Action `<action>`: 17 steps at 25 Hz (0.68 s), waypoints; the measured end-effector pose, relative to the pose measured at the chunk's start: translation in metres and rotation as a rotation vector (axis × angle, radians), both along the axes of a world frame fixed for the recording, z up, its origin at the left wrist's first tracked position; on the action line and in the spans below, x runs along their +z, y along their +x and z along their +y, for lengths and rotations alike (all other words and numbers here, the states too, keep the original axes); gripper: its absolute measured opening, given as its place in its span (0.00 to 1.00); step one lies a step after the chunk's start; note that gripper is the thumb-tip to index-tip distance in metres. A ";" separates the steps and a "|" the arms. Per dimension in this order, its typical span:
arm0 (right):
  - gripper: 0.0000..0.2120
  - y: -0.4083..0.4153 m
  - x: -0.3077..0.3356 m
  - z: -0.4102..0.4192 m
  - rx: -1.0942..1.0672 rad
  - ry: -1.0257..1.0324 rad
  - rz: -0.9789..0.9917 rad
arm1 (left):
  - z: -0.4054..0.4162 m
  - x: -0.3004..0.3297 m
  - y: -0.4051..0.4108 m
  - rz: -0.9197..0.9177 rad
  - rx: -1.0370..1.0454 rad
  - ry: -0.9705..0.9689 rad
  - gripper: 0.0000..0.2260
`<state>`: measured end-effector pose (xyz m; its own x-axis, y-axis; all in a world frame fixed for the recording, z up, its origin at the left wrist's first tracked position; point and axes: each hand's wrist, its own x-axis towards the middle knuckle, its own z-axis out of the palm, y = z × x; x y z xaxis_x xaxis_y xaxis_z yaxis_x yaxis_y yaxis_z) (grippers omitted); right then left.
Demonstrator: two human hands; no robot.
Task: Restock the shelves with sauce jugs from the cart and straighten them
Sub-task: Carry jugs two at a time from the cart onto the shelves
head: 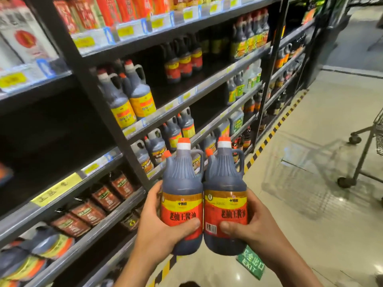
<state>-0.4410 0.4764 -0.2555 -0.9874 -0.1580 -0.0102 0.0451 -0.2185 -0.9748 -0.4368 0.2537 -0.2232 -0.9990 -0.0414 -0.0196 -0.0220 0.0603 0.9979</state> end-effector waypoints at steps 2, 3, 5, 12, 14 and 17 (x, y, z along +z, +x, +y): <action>0.34 -0.023 0.001 0.020 0.041 0.024 0.010 | 0.018 0.000 -0.014 0.018 0.031 -0.025 0.45; 0.35 -0.035 0.001 0.028 0.062 0.030 0.013 | 0.025 -0.001 -0.021 0.022 0.053 -0.031 0.44; 0.39 -0.057 0.001 0.039 0.096 0.028 0.020 | 0.035 -0.001 -0.037 0.023 0.085 -0.048 0.45; 0.45 -0.178 0.016 0.063 0.170 0.164 0.083 | 0.064 -0.008 -0.144 0.073 0.211 -0.021 0.46; 0.45 -0.217 0.032 0.066 0.184 0.199 0.120 | 0.069 -0.009 -0.182 0.089 0.243 -0.024 0.45; 0.44 -0.282 0.049 0.066 0.240 0.247 0.163 | 0.071 -0.010 -0.242 0.122 0.295 -0.022 0.43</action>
